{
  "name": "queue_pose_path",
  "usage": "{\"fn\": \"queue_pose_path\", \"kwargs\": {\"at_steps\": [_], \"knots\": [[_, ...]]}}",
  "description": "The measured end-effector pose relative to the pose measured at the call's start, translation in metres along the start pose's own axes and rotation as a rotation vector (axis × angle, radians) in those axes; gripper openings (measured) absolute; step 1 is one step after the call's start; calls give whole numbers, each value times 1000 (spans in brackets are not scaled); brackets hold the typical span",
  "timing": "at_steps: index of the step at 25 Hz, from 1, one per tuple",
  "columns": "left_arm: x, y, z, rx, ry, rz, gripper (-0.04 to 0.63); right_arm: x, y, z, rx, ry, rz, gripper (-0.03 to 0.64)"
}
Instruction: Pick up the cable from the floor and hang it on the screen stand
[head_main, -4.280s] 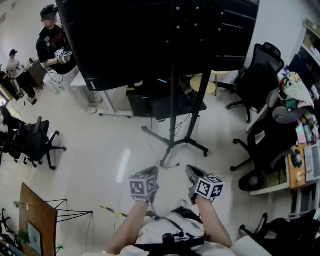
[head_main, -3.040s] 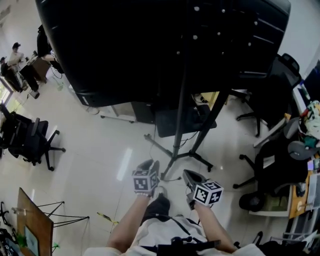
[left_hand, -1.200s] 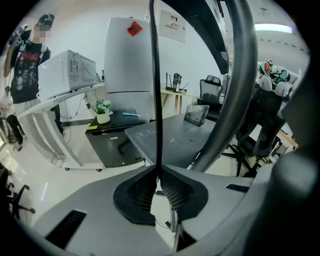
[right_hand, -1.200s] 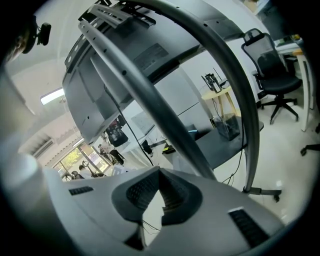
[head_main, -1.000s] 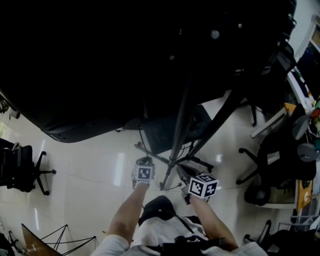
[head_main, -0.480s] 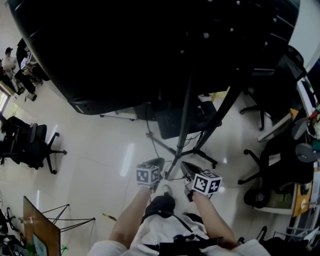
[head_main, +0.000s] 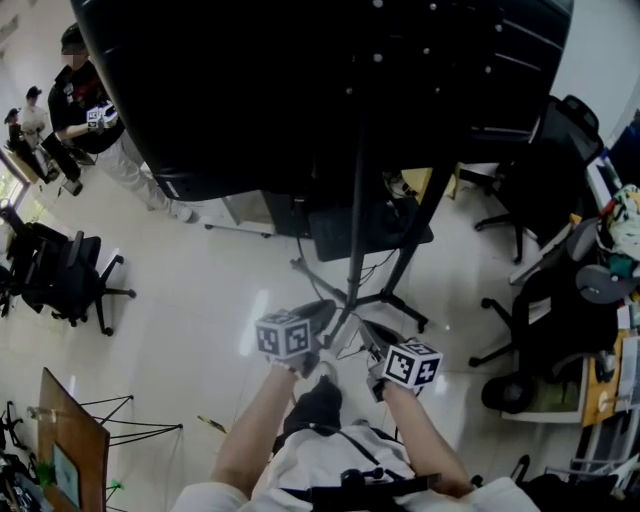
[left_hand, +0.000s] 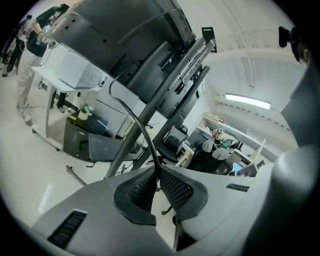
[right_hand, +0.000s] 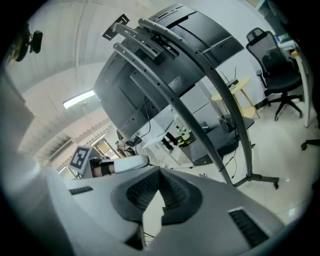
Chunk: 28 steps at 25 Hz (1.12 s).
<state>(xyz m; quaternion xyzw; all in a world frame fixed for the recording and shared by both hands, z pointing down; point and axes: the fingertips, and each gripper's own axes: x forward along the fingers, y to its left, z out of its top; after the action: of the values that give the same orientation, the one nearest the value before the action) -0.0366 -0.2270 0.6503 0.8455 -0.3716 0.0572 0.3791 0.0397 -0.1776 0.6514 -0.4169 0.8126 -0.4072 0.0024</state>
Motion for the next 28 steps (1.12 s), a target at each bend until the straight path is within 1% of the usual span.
{"fn": "queue_pose_path", "kwargs": {"at_steps": [4, 8, 11, 14, 16, 20, 22, 26, 28], "knots": [[-19, -38, 27, -10, -73, -58, 18, -31, -4, 1, 17, -49, 3, 12], [-30, -62, 47, -27, -118, -123, 18, -51, -12, 12, 10, -93, -8, 12], [-34, -79, 62, -1, -129, -139, 17, -59, -11, 26, -16, -123, -13, 14], [-31, -93, 73, 48, -129, -146, 17, -66, -21, 30, -23, -142, -36, 25], [-29, -103, 81, 63, -133, -164, 17, -68, -21, 34, -29, -151, -44, 25], [-25, -127, 97, 85, -148, -248, 15, -69, -20, 43, -43, -169, -50, 28], [-24, -136, 105, 97, -156, -286, 15, -68, -24, 44, -45, -174, -56, 43], [-26, -145, 119, 106, -164, -330, 15, -62, -22, 48, -51, -186, -54, 54], [-29, -150, 125, 115, -165, -348, 15, -60, -18, 49, -58, -190, -58, 86]]}}
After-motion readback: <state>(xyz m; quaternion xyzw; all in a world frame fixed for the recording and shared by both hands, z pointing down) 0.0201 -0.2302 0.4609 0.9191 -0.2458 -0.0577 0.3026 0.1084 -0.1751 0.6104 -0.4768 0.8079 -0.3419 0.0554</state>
